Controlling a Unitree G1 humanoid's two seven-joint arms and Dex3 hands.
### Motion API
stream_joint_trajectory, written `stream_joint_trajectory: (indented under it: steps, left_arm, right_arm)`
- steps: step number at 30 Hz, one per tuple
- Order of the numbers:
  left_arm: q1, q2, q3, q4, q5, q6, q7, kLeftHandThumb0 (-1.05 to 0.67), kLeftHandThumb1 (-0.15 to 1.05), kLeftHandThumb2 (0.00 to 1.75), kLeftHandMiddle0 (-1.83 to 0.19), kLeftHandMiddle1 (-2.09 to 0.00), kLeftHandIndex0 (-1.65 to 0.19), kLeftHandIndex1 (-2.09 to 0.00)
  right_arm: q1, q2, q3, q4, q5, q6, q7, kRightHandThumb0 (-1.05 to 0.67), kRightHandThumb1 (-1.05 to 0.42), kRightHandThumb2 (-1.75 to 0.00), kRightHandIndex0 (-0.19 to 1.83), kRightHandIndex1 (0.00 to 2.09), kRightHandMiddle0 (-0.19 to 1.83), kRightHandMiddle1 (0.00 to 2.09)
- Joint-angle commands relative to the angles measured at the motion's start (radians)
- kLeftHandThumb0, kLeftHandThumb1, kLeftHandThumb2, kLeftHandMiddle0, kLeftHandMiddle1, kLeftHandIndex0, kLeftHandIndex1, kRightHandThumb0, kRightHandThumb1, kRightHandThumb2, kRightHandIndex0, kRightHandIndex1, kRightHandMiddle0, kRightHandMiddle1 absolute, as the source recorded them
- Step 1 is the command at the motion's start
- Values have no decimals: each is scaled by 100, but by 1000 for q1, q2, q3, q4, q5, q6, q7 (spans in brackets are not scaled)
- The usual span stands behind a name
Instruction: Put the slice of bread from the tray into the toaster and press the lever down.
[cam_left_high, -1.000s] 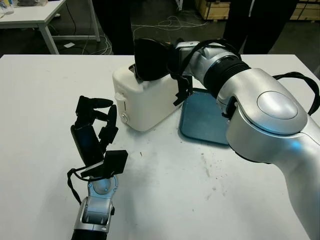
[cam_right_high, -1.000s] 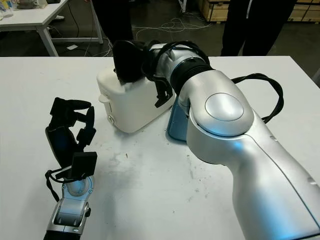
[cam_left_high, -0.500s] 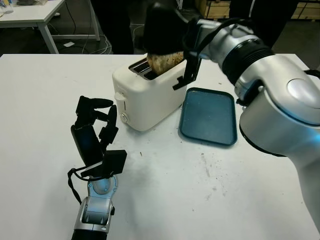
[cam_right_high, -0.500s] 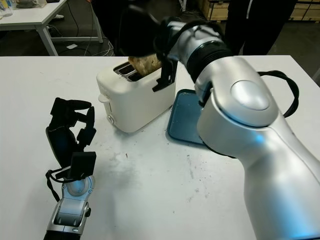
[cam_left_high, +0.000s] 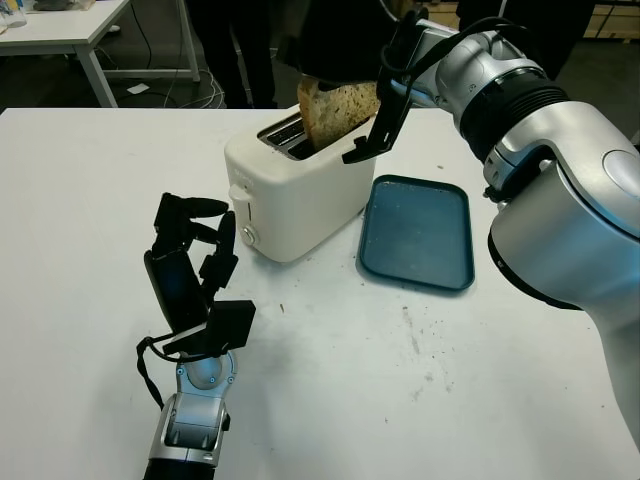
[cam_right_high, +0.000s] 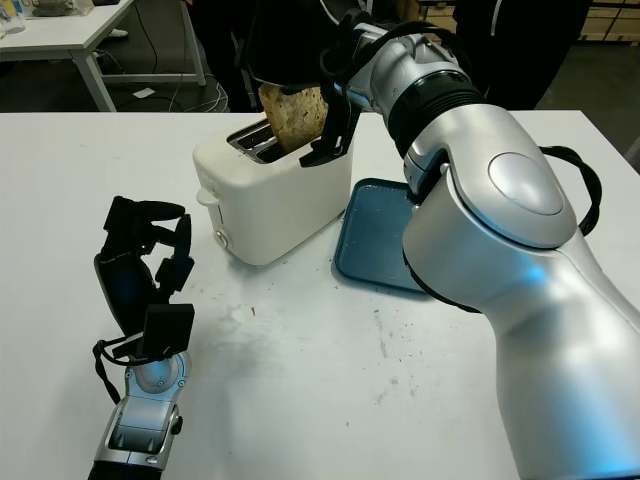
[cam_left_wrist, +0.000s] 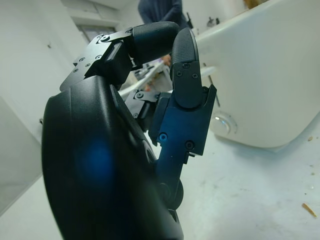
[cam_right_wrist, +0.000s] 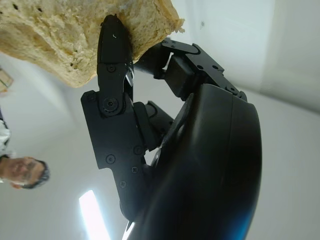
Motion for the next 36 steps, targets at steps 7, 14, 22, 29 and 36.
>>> stream_joint_trajectory:
  steps: [7,14,22,29,36]
  left_arm:
    - [6,-42,-8,-1,-1,-11,6,-48,92,35,-63,-172,-46,-144]
    - [5,-39,-6,-1,11,-7,15,-49,92,36,-63,-173,-46,-145]
    - [4,-34,-6,1,18,-9,24,-49,92,36,-64,-172,-46,-145]
    - [4,-36,-6,3,7,-18,23,-49,92,36,-64,-172,-47,-145]
    - [6,-29,-3,4,10,-19,24,-49,92,36,-64,-172,-47,-144]
  right_arm:
    - [-3,-2,-28,-6,29,-33,-20,-58,-92,-38,112,175,76,175]
    - [19,24,-81,-13,84,-117,-45,-58,-92,-32,105,175,77,175]
    - [54,44,-58,-11,74,-164,-42,-61,-92,-42,106,175,76,175]
    - [73,51,-56,-14,81,-168,-59,-57,-92,-29,106,175,78,175]
    - [80,37,-30,-13,57,-143,-98,-58,-92,-31,110,175,83,175]
